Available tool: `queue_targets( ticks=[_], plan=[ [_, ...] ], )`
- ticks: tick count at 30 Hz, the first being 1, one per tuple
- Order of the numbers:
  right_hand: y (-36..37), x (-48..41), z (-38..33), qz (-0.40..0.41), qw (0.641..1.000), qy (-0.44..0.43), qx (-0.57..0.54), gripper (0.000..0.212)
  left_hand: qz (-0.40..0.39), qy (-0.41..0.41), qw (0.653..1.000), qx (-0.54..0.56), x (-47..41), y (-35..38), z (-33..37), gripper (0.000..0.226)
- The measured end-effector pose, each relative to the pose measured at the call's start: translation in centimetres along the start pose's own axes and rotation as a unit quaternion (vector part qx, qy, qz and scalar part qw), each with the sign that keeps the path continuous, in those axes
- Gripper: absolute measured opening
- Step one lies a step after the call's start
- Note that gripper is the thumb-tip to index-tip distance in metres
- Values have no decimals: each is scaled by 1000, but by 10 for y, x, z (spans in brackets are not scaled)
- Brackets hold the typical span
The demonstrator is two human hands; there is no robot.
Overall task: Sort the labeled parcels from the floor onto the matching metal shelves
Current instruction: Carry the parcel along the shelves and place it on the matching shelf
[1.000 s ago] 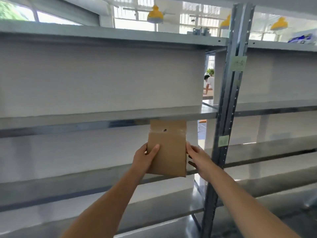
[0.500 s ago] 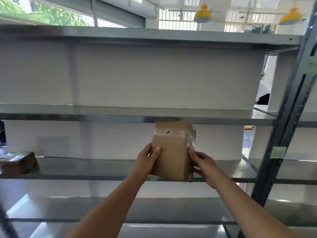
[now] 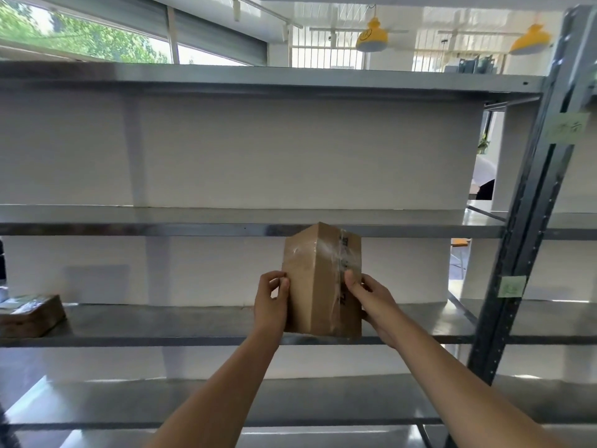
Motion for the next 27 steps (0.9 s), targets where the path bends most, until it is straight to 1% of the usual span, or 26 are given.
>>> queue_targets(
  ticks=[2,4,7,9,10,13,15,18,21,24,27],
  plan=[
    [-3,1,1,-12,999,18,-41,48,3,-23,1000,10,1,2,-4,16],
    [-7,1,1,-19,998,26,-62,46,-2,-49,998,27,4,4,-7,20],
    [-12,2,4,-19,997,45,-51,38,7,-106,991,81,14,9,-9,36],
    [-14,1,5,-24,997,62,-40,42,3,-119,988,98,18,12,-9,42],
    [-13,1,7,-31,996,78,-27,47,-3,-118,988,100,19,13,-7,43],
    [-11,3,15,-47,989,140,13,73,-23,-104,989,100,19,17,-3,47],
    [-10,3,18,-46,988,148,18,81,-30,-99,990,99,18,19,-1,47],
    [-10,3,20,-37,988,148,31,84,-28,-97,990,98,17,19,1,43],
    [-11,1,23,-28,986,158,48,92,-25,-80,993,81,16,18,-2,40],
    [-9,3,20,-37,989,144,-5,84,-42,-31,998,44,12,22,2,37],
    [-12,1,17,-40,992,116,-38,79,-39,4,999,-17,5,21,8,33]
  ],
)
Point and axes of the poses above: each hand's wrist, its own x-axis away from the middle knuckle, its own y-axis out of the palm, z = x × y, the point moved 7 cm from there along -x, towards the middle knuckle, and after that the axes turned 10 degrees about y, right-handed, at the moved point
